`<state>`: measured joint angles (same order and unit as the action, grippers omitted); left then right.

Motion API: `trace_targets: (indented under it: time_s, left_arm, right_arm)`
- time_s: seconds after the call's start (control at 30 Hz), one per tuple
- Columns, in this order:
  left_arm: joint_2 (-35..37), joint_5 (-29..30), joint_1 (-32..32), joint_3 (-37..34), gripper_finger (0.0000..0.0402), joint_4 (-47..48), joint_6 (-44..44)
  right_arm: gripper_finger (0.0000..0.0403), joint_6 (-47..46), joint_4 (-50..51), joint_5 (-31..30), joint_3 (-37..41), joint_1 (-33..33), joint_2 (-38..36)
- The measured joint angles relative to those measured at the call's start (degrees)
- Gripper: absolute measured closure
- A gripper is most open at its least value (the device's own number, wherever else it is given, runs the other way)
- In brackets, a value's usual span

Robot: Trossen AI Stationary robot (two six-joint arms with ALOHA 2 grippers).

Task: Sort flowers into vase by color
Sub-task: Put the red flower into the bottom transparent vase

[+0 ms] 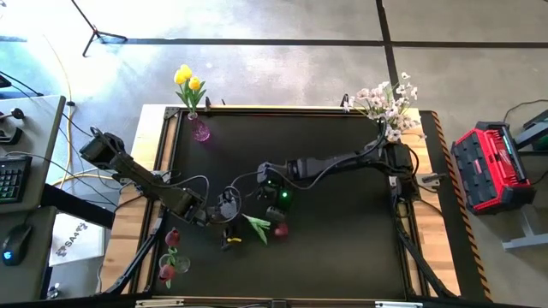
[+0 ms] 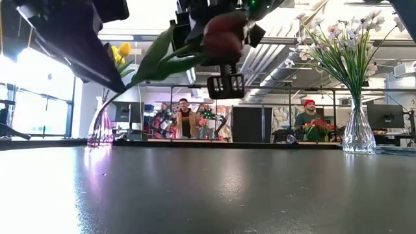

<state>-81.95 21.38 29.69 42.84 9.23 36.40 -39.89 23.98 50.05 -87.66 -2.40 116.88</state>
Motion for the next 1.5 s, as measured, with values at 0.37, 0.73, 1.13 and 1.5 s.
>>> trace_targets:
  time_s: [0.37,0.73,1.13,1.5]
  left_arm:
    - [0.0,1.2,1.0,5.2,0.0268,0.3,-13.3]
    - [0.0,7.9,5.7,9.9,0.0268,9.1,-17.2]
    - [0.0,12.9,5.2,9.9,0.0268,8.5,-21.3]
    - [0.0,3.9,0.9,9.9,0.0268,9.8,-23.5]
  right_arm:
    - [0.0403,-0.4,1.1,11.6,0.0,-0.3,-0.1]
    - [0.0403,3.8,4.7,12.5,0.0,0.4,-0.1]
    - [0.0403,1.4,4.5,13.6,0.0,2.1,-0.1]
    - [0.0403,-0.2,4.0,14.2,0.0,2.5,-0.1]
